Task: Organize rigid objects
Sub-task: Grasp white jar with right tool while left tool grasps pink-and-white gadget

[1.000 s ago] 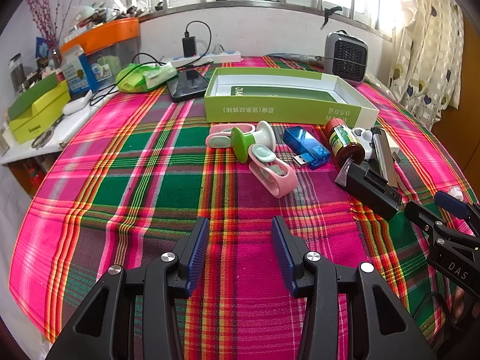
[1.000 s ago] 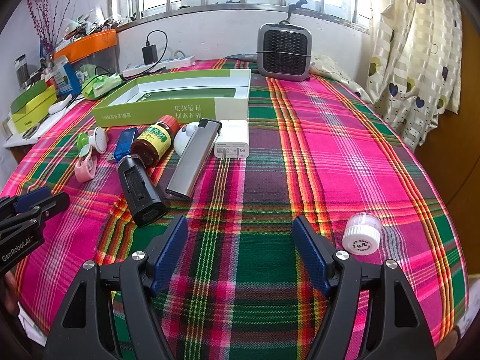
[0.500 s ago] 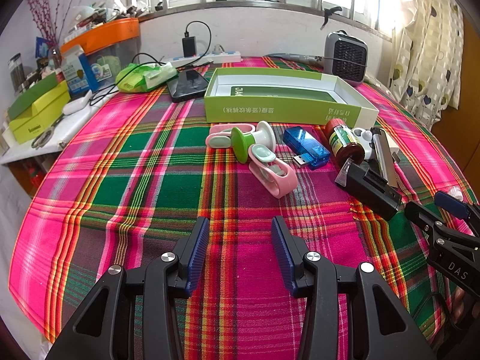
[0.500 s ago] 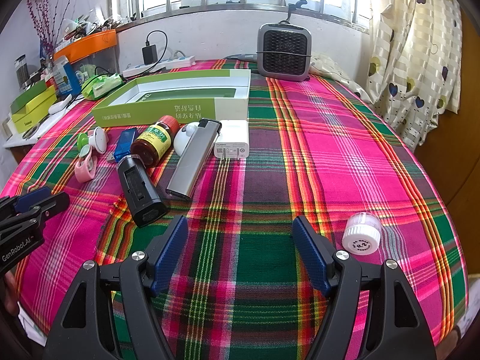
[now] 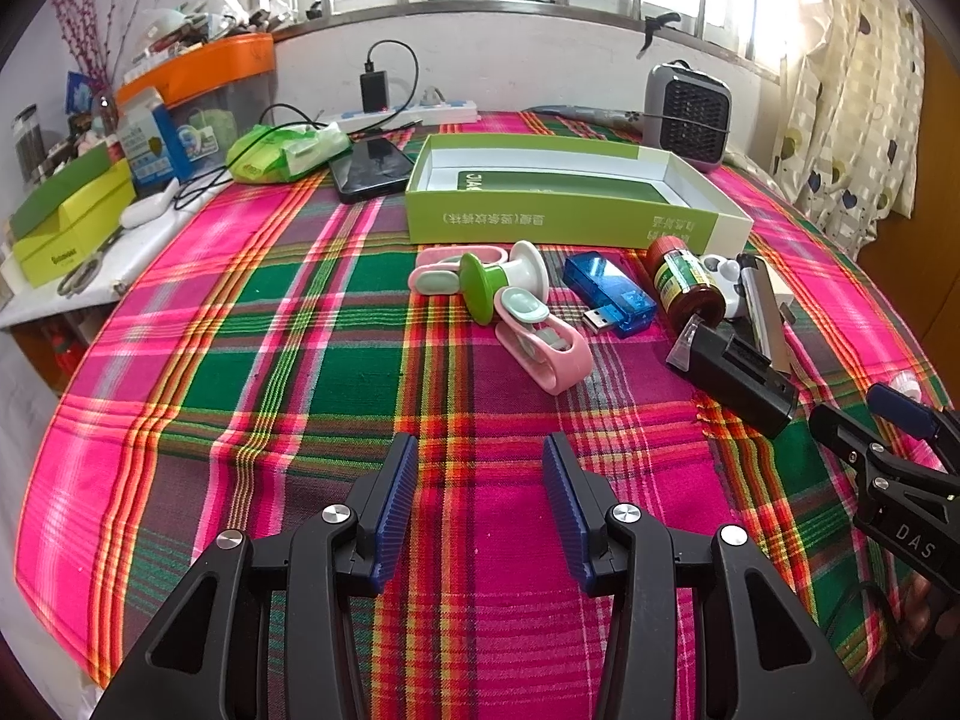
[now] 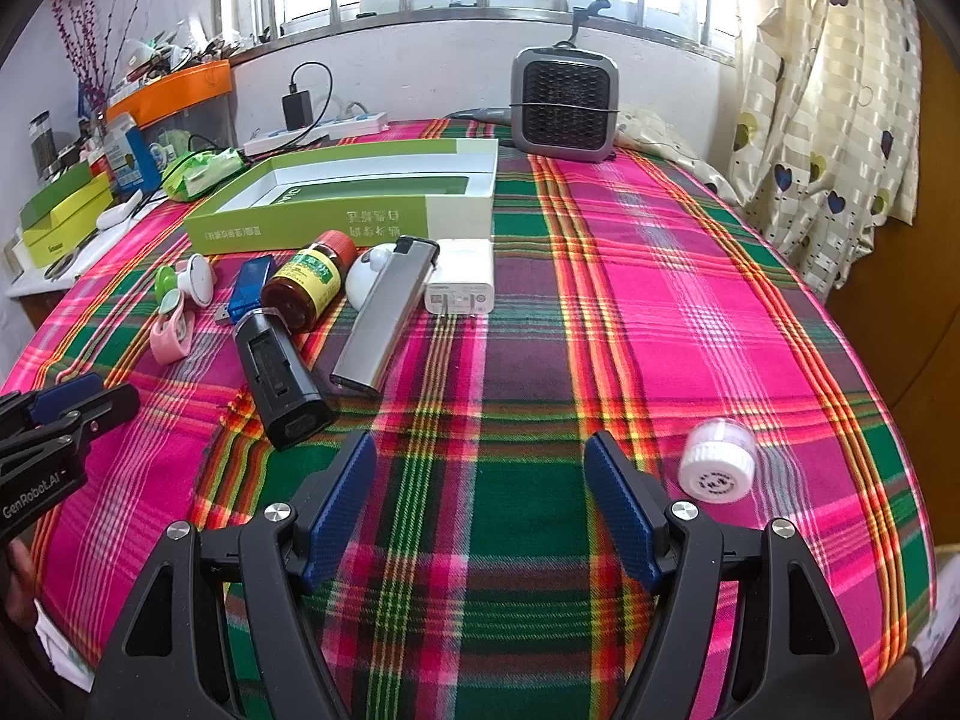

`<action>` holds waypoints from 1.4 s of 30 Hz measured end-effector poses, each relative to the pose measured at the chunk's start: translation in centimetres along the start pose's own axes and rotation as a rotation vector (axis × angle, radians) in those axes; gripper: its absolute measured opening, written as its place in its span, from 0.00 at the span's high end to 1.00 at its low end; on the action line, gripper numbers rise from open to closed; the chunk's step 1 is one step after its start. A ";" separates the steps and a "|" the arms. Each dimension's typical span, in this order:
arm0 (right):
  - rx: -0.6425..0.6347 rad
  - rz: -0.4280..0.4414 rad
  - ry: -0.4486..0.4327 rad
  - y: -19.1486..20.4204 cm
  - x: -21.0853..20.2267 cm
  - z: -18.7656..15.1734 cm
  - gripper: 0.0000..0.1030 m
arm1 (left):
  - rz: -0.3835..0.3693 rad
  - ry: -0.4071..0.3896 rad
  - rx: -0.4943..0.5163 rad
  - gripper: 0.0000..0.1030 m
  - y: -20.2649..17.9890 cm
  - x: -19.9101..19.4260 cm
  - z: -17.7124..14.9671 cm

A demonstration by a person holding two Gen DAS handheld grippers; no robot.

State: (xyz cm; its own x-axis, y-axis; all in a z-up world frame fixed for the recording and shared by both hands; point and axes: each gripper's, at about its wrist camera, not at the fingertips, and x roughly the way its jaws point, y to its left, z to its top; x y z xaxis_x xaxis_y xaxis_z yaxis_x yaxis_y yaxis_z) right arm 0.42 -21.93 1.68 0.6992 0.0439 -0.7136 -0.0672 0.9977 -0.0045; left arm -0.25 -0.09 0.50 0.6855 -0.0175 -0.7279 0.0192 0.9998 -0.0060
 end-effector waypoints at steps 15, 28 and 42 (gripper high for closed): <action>0.162 -0.120 -0.046 -5.9 -3.6 -1.3 0.30 | -0.100 0.031 -0.019 0.60 0.4 -0.1 0.1; 0.195 -0.111 -0.013 -7.8 -1.8 -0.8 0.44 | -0.149 0.047 -0.019 0.60 -0.3 0.5 0.9; 0.200 -0.137 -0.039 -7.7 -1.8 -0.9 0.69 | -0.180 0.069 -0.048 0.60 -0.7 1.7 2.4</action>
State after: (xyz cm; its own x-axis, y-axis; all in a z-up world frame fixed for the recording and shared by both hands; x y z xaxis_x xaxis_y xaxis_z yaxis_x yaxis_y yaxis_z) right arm -0.95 -29.74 2.38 0.7191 -0.0940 -0.6885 0.1691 0.9847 0.0422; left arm 2.60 -0.87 0.90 0.6225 -0.1974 -0.7574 0.1016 0.9799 -0.1718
